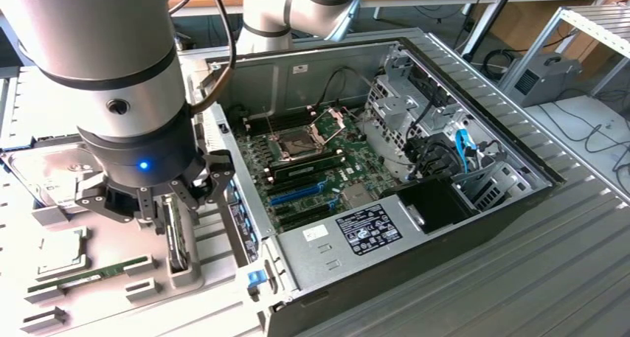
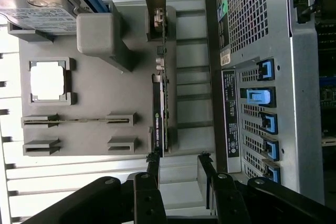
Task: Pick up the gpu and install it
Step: 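Pick up the gpu and move the gpu toward the slot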
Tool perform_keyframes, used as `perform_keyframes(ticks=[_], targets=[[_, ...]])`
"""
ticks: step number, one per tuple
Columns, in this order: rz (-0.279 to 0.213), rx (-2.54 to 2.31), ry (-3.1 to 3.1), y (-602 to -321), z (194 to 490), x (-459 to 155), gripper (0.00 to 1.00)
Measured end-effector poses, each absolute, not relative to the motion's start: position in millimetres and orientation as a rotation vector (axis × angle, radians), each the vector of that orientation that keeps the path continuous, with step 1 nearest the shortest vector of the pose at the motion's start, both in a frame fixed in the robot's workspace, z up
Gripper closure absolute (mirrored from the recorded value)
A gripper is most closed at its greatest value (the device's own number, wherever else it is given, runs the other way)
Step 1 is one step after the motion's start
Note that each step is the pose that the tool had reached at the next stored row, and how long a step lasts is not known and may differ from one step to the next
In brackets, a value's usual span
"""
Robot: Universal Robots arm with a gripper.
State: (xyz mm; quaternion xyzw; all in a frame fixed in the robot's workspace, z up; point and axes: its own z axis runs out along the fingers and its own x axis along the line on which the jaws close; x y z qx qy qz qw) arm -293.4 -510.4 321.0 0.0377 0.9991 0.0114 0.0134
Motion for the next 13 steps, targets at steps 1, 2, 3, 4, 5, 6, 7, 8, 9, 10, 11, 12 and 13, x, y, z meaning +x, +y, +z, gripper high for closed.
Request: perform_keyframes(ticks=[1,2,3,4,5,6,7,8,9,10,11,12,13], targets=[[0.035,0.117,3.112,-510.4,320.9,-293.4,0.58],[0.035,0.118,3.112,-510.4,320.8,-293.4,0.58],[0.035,0.118,3.112,-510.3,320.6,-293.4,0.58],[0.035,0.117,3.112,-510.4,320.5,-293.4,0.58],[0.033,0.118,3.112,-510.3,320.4,-293.4,0.58],[0.033,0.118,3.112,-510.4,320.3,-293.4,0.58],[0.032,0.117,3.112,-510.4,320.3,-293.4,0.58],[0.031,0.117,3.112,-510.4,320.2,-293.4,0.58],[0.03,0.117,3.112,-510.3,320.1,-293.4,0.58],[0.03,0.117,3.112,-510.3,320.0,-293.4,0.58],[0.03,0.117,3.112,-510.3,319.5,-293.4,0.58],[0.03,0.117,3.112,-510.3,318.9,-293.4,0.58],[0.03,0.117,3.112,-510.3,318.3,-293.4,0.58]])
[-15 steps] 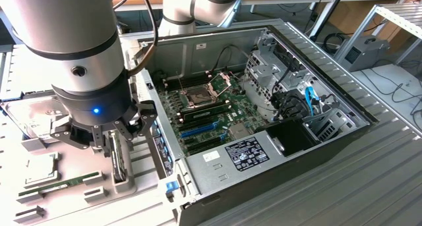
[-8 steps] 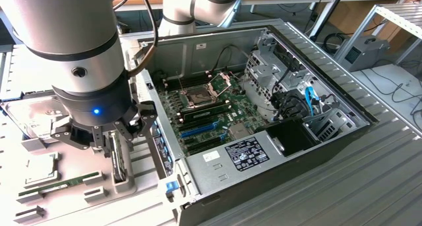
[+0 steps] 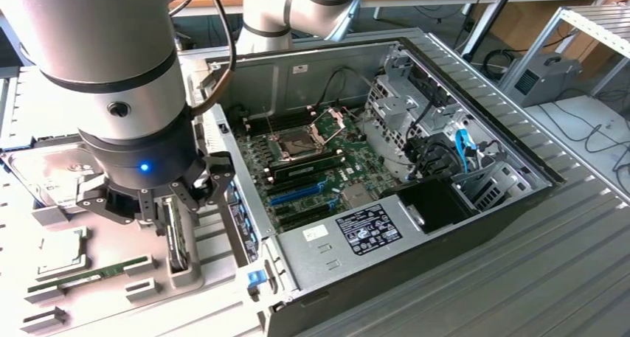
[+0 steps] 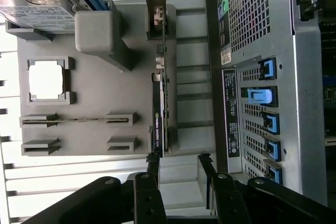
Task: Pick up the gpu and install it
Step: 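Pick up the gpu and move the gpu toward the slot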
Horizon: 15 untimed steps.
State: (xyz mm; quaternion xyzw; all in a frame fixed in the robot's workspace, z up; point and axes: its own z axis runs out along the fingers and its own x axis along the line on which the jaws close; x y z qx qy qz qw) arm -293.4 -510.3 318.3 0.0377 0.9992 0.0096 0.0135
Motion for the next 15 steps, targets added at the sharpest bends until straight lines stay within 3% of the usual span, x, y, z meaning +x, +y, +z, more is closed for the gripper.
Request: perform_keyframes(ticks=[15], targets=[[0.023,0.117,3.112,-509.6,314.0,-293.4,0.58]])
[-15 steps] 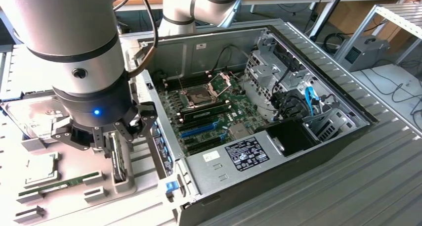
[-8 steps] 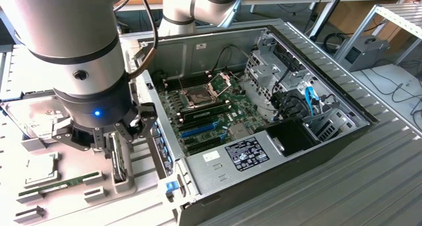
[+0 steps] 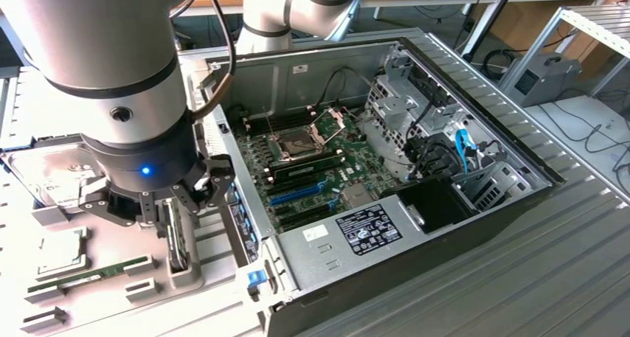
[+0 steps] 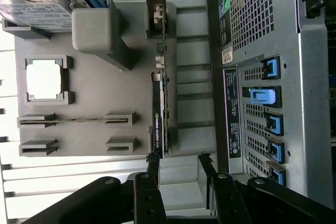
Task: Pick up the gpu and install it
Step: 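Pick up the gpu and move the gpu toward the slot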
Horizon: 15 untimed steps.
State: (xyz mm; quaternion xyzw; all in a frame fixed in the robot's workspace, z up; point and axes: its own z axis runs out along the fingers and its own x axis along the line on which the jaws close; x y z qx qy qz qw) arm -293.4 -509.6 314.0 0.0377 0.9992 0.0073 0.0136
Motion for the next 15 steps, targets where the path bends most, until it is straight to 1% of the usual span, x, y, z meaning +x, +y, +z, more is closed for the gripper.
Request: perform_keyframes(ticks=[15], targets=[[0.0,0.117,3.112,-508.8,310.6,-293.4,0.58]])
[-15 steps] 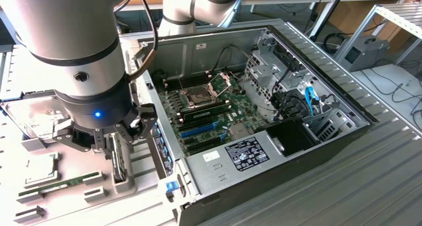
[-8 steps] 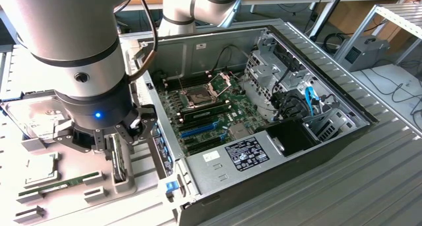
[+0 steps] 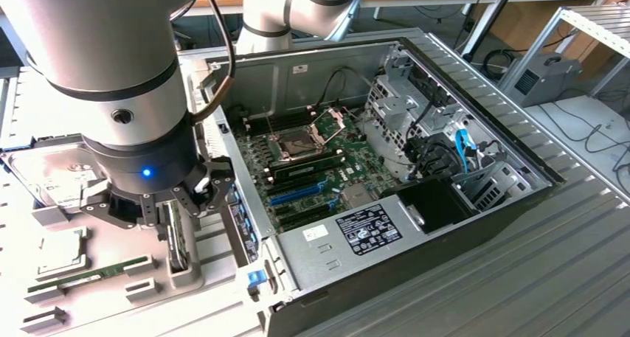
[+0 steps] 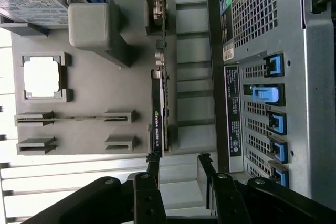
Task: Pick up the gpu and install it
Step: 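Pick up the gpu and move the gpu toward the slot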
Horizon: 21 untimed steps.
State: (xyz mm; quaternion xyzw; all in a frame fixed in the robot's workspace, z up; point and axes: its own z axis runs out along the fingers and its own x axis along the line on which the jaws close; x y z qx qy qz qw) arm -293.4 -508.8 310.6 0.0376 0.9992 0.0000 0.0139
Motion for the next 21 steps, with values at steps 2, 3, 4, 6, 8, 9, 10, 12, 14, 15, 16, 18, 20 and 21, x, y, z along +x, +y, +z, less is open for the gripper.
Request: perform_keyframes(ticks=[2,3,4,6,8,9,10,12,14,15,16,18,20,21], targets=[[-0.004,0.117,3.112,-508.7,310.3,-293.4,0.58],[-0.005,0.117,3.112,-508.7,310.1,-293.4,0.58],[-0.006,0.117,3.112,-508.7,309.9,-293.4,0.58],[-0.007,0.117,3.111,-508.7,308.5,-293.4,0.58],[-0.009,0.117,3.111,-508.6,307.4,-293.4,0.58],[-0.009,0.117,3.111,-508.6,307.1,-293.4,0.58],[-0.01,0.117,3.111,-508.5,306.8,-293.4,0.58],[-0.011,0.117,3.111,-508.5,306.2,-293.4,0.58],[-0.011,0.117,3.111,-508.3,305.7,-293.4,0.58],[-0.012,0.117,3.111,-508.3,305.4,-293.4,0.58],[-0.012,0.117,3.111,-508.2,305.0,-293.4,0.58],[-0.014,0.117,3.111,-508.0,304.3,-293.4,0.58],[-0.015,0.117,3.111,-507.8,303.6,-293.4,0.58],[-0.016,0.117,3.111,-507.7,303.3,-293.4,0.58]])
